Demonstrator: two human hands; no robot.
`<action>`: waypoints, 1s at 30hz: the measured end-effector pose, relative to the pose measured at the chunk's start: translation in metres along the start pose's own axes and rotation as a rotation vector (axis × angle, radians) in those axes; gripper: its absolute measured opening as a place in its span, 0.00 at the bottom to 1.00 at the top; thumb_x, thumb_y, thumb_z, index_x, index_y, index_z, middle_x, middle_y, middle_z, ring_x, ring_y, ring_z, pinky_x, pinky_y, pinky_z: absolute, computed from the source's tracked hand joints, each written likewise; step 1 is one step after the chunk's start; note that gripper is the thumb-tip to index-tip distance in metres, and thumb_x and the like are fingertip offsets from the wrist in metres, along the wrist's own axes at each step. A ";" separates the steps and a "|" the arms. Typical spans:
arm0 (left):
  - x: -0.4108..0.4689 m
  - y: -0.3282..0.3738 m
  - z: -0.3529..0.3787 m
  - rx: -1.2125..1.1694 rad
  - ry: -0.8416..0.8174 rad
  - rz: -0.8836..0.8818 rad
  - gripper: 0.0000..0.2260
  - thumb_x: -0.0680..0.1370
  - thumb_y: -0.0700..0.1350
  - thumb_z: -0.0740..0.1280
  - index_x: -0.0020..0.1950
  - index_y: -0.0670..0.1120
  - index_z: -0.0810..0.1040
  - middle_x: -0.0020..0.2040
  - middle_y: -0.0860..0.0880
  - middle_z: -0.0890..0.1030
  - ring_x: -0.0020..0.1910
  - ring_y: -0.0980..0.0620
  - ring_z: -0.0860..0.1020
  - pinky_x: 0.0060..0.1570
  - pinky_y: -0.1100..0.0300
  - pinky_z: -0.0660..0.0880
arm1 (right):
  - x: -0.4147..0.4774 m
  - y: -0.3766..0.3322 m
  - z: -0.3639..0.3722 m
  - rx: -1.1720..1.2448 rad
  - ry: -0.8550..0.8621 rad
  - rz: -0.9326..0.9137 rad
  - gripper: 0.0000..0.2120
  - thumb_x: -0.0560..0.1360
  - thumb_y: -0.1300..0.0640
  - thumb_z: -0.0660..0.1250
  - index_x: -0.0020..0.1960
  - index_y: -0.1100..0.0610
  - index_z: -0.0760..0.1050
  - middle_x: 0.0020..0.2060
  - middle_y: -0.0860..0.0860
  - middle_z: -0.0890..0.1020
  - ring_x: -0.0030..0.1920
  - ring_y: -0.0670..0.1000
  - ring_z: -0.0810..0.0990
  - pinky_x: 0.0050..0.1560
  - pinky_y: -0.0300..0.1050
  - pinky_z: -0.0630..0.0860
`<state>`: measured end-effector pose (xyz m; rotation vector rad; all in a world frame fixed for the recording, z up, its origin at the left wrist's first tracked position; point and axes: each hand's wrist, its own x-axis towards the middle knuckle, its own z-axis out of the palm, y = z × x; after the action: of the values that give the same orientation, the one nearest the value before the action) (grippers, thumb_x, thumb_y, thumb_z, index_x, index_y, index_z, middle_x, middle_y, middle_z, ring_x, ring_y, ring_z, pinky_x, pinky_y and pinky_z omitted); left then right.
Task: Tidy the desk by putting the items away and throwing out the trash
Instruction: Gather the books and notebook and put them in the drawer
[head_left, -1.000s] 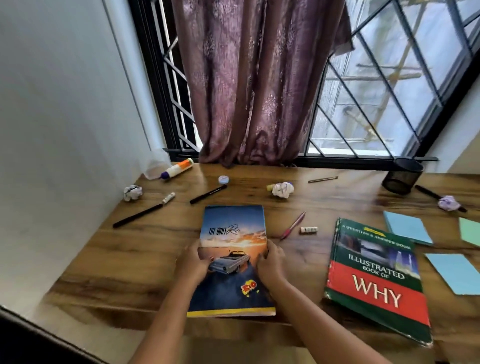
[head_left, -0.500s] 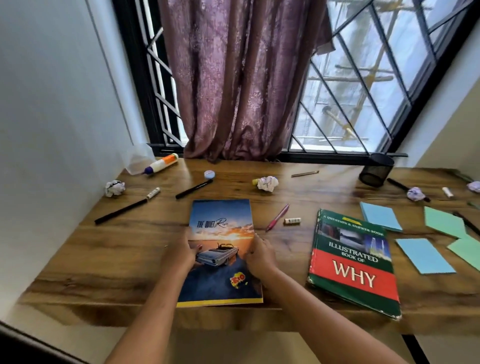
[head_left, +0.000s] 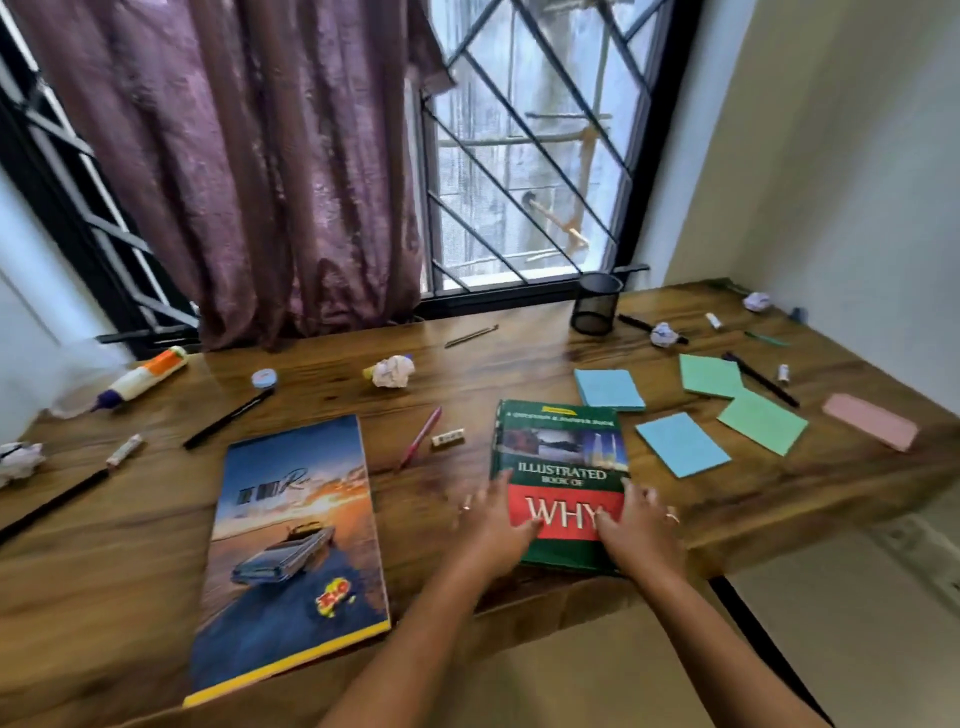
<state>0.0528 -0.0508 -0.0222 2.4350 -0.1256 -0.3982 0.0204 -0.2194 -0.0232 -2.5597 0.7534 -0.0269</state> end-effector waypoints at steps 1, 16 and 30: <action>0.000 0.008 0.014 -0.006 -0.022 -0.019 0.35 0.75 0.58 0.65 0.76 0.58 0.49 0.78 0.44 0.47 0.76 0.43 0.51 0.74 0.47 0.55 | 0.000 0.010 0.000 0.005 -0.008 0.014 0.27 0.76 0.46 0.62 0.73 0.53 0.62 0.67 0.55 0.69 0.66 0.59 0.68 0.64 0.52 0.68; -0.012 0.031 0.046 -0.053 0.257 -0.160 0.33 0.74 0.58 0.67 0.75 0.53 0.57 0.78 0.43 0.50 0.75 0.40 0.52 0.70 0.45 0.58 | 0.016 0.049 -0.007 0.404 -0.046 -0.124 0.22 0.77 0.58 0.65 0.70 0.58 0.69 0.62 0.54 0.75 0.61 0.51 0.75 0.61 0.40 0.70; -0.004 0.123 0.130 0.799 0.029 0.552 0.34 0.70 0.59 0.69 0.74 0.51 0.64 0.74 0.48 0.66 0.74 0.46 0.62 0.73 0.45 0.39 | 0.069 0.185 0.030 1.372 -0.002 0.894 0.19 0.80 0.46 0.55 0.67 0.55 0.66 0.53 0.52 0.73 0.53 0.55 0.72 0.56 0.54 0.72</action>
<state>0.0098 -0.2236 -0.0400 2.9979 -1.0959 -0.0502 -0.0103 -0.3792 -0.1396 -0.8446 1.2162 -0.1767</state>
